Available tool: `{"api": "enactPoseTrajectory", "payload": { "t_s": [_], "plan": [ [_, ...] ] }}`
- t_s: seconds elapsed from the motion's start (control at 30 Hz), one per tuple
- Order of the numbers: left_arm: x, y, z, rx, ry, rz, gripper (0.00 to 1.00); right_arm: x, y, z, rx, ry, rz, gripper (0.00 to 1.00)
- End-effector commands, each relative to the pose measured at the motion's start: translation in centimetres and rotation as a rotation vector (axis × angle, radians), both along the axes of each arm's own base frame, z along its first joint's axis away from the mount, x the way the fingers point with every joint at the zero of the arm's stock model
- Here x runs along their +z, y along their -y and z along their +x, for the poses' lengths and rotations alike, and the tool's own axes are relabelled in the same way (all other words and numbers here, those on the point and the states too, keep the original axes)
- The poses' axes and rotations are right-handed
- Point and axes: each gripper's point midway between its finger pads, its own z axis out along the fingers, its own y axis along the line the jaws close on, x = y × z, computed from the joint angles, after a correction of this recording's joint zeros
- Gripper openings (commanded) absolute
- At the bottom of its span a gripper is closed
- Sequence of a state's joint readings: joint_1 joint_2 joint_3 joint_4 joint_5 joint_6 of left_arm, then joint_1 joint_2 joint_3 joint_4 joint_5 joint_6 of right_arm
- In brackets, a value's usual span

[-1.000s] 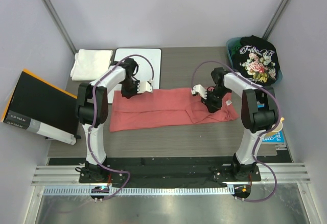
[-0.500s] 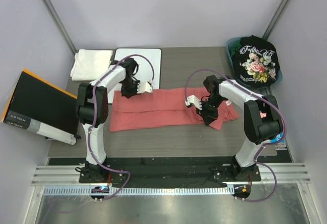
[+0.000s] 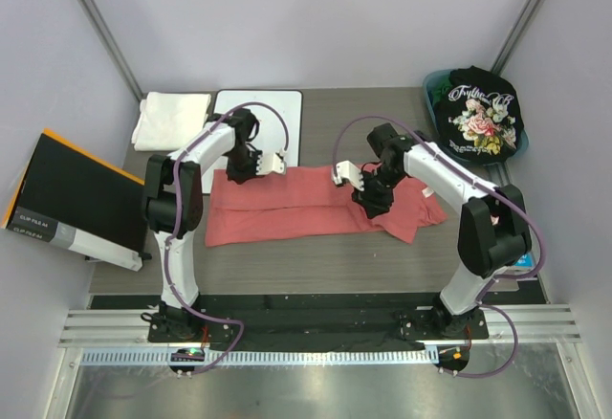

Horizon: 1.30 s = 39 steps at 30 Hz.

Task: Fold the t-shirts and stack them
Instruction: Fold the other side of the tshirt into a rectangle

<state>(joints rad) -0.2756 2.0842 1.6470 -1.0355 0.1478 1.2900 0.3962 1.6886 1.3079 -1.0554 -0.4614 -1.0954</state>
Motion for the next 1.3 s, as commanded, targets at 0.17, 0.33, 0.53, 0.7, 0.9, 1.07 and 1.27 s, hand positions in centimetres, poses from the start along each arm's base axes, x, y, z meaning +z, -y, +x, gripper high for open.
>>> {"api": "enactPoseTrajectory", "payload": {
  "t_s": [0.17,0.33,0.53,0.7,0.9,1.07,1.27],
  "plan": [
    [0.7,0.3,-0.6,0.017,0.012,-0.022,0.02,-3.1,-1.2,0.8,0.002,-0.053,0.004,0.42],
    [0.5,0.3,-0.6,0.016,0.013,-0.019,0.01,-4.4,-1.6,1.2,-0.008,-0.07,0.008,0.45],
    [0.6,0.4,-0.2,0.018,0.024,-0.019,0.01,-5.5,-1.8,1.3,-0.009,-0.098,0.003,0.47],
    [0.4,0.3,-0.3,0.019,0.019,-0.017,0.01,-6.6,-1.8,1.4,-0.02,-0.127,-0.007,0.5],
    [0.0,0.0,-0.4,0.026,0.011,-0.015,0.01,-6.9,-2.2,1.5,-0.022,-0.136,-0.007,0.38],
    [-0.2,0.1,-0.3,0.025,0.011,-0.02,0.01,-6.5,-2.4,1.7,-0.019,-0.125,-0.013,0.02],
    [-0.3,0.2,-0.2,0.02,0.013,-0.026,0.01,-5.4,-2.5,1.5,-0.012,-0.119,-0.004,0.01]
  ]
}}
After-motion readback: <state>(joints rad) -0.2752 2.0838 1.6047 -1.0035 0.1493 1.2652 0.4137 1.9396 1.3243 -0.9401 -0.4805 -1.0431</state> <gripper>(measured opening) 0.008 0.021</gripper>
